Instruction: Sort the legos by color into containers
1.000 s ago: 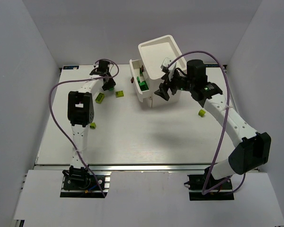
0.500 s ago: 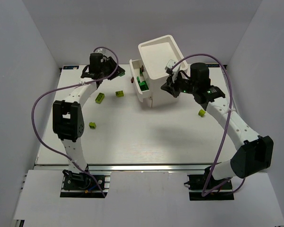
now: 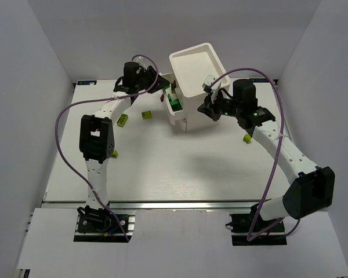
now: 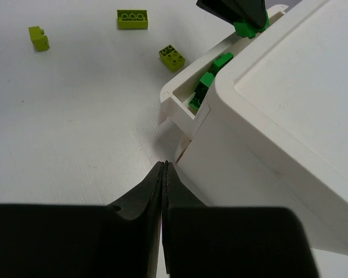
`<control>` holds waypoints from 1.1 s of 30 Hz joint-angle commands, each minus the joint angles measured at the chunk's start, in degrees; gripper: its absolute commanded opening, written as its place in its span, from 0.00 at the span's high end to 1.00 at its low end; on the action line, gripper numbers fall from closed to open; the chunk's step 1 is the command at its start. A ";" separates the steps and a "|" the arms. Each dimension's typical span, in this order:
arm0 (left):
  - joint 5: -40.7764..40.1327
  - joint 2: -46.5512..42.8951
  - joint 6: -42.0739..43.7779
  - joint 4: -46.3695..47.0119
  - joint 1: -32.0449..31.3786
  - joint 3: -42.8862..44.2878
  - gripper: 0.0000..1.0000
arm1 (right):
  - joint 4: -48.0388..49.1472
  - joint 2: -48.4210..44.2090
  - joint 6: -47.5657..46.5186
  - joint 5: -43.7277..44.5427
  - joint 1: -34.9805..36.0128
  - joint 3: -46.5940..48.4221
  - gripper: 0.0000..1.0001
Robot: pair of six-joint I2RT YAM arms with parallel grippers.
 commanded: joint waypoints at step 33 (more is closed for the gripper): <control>-12.48 -4.02 1.64 -20.39 -0.92 2.80 1.00 | 9.42 -7.56 9.36 10.06 -3.27 -5.12 1.00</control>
